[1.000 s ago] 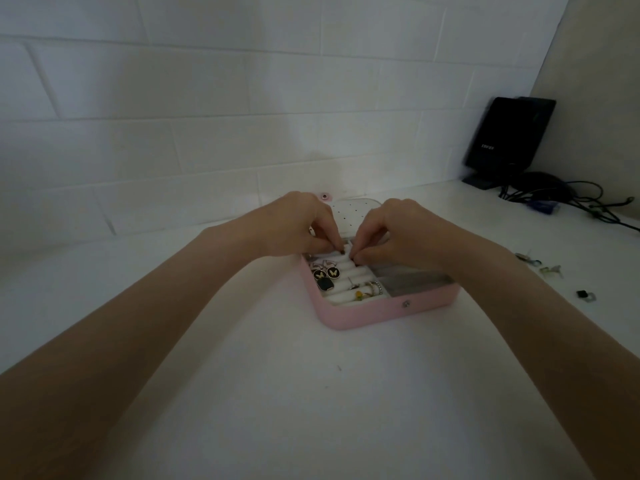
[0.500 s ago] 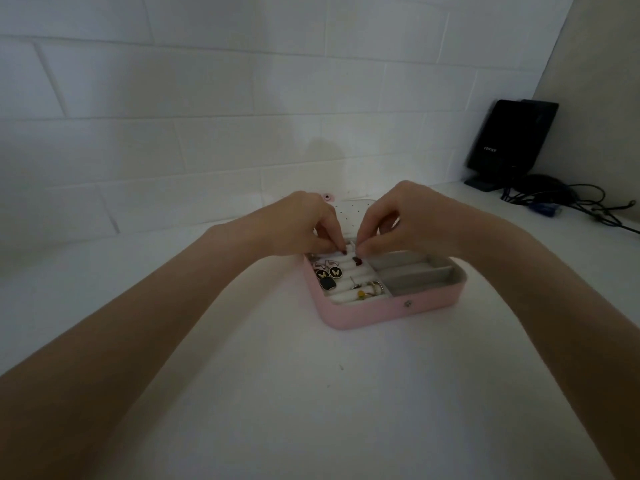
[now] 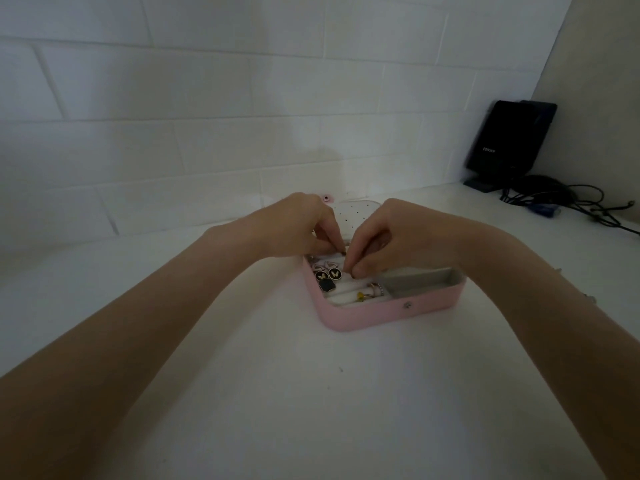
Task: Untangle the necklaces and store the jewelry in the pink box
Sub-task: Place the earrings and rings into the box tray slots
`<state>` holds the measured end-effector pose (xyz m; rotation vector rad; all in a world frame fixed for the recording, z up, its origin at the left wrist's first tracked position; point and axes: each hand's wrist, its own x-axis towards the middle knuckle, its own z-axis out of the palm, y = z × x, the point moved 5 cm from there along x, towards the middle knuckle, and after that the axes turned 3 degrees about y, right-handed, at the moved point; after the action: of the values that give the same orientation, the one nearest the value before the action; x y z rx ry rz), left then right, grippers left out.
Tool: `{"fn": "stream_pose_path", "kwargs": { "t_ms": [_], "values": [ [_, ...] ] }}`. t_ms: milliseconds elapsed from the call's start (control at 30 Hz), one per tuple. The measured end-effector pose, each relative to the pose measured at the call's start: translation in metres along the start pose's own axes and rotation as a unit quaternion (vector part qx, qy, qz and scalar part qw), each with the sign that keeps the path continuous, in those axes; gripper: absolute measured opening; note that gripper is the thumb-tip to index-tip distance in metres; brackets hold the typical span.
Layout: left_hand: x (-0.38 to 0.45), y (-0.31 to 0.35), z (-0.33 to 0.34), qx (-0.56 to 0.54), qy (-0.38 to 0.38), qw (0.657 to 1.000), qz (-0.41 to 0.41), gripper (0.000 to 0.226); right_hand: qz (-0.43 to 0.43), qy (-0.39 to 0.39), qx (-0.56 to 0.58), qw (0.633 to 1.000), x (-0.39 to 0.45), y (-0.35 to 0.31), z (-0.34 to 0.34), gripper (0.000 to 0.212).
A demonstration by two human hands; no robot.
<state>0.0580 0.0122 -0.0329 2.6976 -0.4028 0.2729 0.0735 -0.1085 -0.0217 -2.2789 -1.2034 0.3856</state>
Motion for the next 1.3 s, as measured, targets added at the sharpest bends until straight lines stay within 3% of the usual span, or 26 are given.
{"fn": "stream_pose_path", "kwargs": {
  "t_ms": [333, 667, 933, 1300],
  "values": [
    [0.001, -0.001, 0.001, -0.025, 0.013, 0.999, -0.032, 0.014, 0.054, 0.121, 0.147, 0.98, 0.001, 0.033, -0.012, 0.014],
    [-0.001, 0.001, 0.002, -0.014, 0.047, 0.997, -0.052, 0.008, 0.028, 0.123, 0.149, 0.981, 0.008, 0.031, 0.0, 0.016],
    [-0.002, 0.003, -0.006, -0.127, 0.075, 0.987, -0.063, 0.014, 0.051, 0.163, 0.292, 0.941, 0.006, 0.042, -0.002, 0.018],
    [-0.002, 0.004, -0.003, -0.122, 0.093, 0.987, -0.053, 0.017, 0.039, 0.167, 0.291, 0.941, 0.006, 0.039, -0.001, 0.016]
  ]
}}
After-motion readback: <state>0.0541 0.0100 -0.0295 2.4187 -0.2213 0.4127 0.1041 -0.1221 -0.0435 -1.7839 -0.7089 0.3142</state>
